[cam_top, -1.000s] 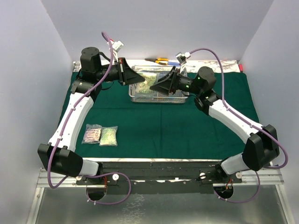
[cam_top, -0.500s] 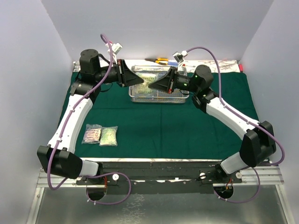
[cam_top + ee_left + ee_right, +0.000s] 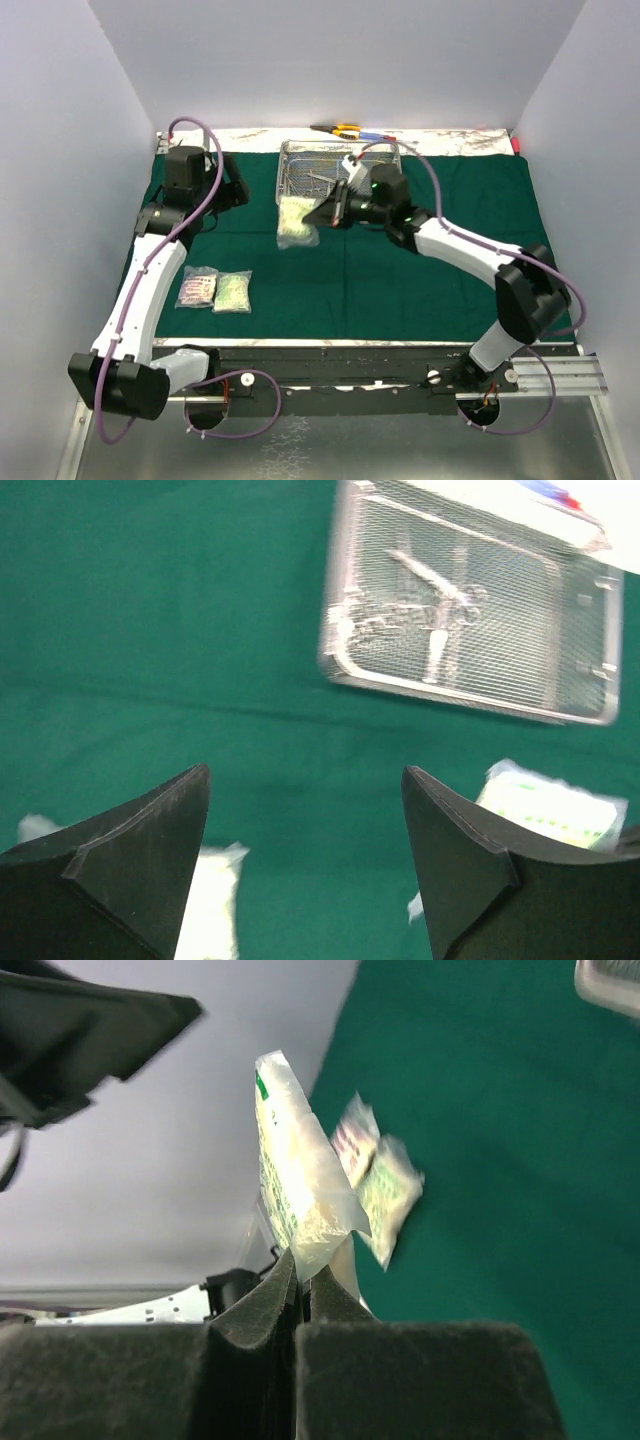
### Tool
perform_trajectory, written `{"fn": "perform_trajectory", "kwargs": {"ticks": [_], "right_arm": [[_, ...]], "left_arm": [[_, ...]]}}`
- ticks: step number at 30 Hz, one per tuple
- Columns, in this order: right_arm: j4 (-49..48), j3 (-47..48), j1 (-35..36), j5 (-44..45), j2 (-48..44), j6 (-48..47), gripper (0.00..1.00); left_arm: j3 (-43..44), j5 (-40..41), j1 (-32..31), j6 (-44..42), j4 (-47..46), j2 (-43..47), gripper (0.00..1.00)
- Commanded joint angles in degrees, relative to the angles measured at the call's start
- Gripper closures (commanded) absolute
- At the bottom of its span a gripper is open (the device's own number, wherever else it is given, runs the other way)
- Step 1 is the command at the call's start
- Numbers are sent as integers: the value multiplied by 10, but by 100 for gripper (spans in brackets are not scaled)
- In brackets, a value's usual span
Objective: Open and lay out the surgical kit
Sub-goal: Place the medical item in the surgical kit.
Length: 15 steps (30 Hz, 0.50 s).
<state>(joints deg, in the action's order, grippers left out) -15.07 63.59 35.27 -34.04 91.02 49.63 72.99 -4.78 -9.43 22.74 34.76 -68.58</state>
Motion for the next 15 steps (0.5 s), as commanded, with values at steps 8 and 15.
{"fn": "perform_trajectory", "kwargs": {"ticks": [8,15], "right_arm": [[13,10,153,73,156,188,100],[-21,20,168,83,225,232,99]], "left_arm": [[-61,221,4,60,73,106,21],[-69,207,4,68,87,115,22]]}}
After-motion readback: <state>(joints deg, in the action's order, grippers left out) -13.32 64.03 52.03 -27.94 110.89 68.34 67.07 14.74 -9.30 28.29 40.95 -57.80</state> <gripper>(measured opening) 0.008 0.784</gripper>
